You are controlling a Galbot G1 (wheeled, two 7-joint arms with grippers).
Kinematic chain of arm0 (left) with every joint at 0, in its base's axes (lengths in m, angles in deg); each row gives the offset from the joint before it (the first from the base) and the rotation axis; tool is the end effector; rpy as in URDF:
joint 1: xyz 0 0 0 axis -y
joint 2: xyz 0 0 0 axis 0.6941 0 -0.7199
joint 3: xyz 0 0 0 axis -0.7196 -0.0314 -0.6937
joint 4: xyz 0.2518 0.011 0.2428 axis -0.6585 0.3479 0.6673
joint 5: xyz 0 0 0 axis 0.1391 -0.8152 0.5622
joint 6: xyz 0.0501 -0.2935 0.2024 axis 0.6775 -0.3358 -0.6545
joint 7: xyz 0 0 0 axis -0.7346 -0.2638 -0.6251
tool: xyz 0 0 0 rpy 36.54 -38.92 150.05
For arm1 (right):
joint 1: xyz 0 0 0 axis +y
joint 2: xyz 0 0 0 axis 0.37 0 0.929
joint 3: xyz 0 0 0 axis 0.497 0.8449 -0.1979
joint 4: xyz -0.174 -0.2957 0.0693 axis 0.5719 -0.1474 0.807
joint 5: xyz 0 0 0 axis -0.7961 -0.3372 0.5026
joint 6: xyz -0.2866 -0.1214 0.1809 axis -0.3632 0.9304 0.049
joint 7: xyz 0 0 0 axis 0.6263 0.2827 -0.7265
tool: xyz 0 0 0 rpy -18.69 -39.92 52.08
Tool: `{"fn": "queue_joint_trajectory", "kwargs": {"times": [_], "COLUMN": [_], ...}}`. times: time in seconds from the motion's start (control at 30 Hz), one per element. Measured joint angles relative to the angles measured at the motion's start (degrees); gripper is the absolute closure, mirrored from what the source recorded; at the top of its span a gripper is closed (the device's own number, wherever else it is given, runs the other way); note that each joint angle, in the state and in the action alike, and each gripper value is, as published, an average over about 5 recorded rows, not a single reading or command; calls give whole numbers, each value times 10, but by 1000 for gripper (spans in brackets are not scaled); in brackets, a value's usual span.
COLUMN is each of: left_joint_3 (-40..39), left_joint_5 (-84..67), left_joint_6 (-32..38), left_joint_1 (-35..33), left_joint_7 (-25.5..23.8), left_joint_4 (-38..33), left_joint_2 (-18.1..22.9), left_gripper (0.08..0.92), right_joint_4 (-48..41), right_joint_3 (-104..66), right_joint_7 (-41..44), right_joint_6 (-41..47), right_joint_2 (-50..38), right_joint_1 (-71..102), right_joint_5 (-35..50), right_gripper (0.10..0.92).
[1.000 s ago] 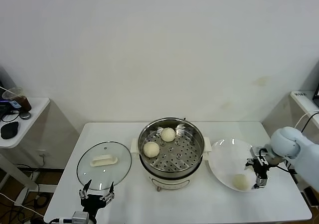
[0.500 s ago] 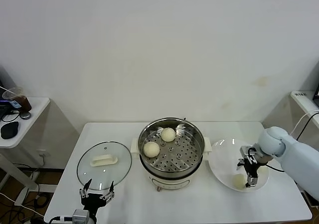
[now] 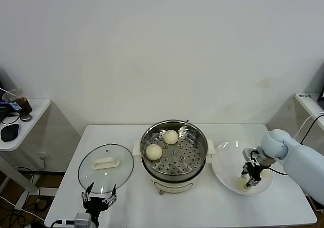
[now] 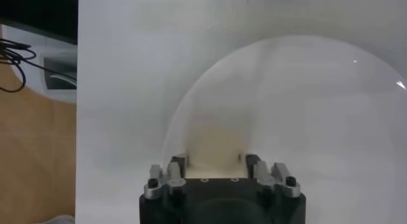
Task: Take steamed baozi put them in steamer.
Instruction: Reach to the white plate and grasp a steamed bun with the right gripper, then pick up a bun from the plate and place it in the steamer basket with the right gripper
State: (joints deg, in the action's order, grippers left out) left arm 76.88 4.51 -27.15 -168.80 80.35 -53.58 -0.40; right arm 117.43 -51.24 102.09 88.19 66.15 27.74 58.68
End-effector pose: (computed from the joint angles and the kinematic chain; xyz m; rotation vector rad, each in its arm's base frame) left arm 0.1545 0.0482 -0.3403 -0.0036 -2.7319 -0.2358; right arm 0.4626 -0.1891 -0.2274 1.3077 -1.2574 1.1371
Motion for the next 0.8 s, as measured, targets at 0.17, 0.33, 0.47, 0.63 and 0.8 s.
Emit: {"fn": "queue_joint_trajectory", "kwargs": {"times": [0.17, 0.33, 0.47, 0.63, 0.8], "left_joint_3": [-2, -4, -3, 0, 2], "left_joint_5": [1, 1, 1, 1, 0], "left_joint_6": [0, 0, 1, 1, 2], "left_joint_1": [2, 5, 9, 12, 9], "left_joint_7": [0, 0, 2, 6, 12], "left_joint_4": [0, -1, -4, -10, -17], "left_joint_2": [1, 3, 3, 4, 4], "left_gripper": [177, 177, 177, 177, 177], "right_joint_4": [5, 12, 14, 8, 1], "right_joint_3": [1, 17, 57, 133, 203], "right_joint_7": [3, 6, 10, 15, 16], "right_joint_6": [1, 4, 5, 3, -3], "right_joint_2": [-7, -18, -17, 4, 47], "right_joint_1": [-10, -45, -109, -227, -345], "right_joint_5": [10, 31, 58, 106, 157], "right_gripper": [612, 610, 609, 609, 612]}}
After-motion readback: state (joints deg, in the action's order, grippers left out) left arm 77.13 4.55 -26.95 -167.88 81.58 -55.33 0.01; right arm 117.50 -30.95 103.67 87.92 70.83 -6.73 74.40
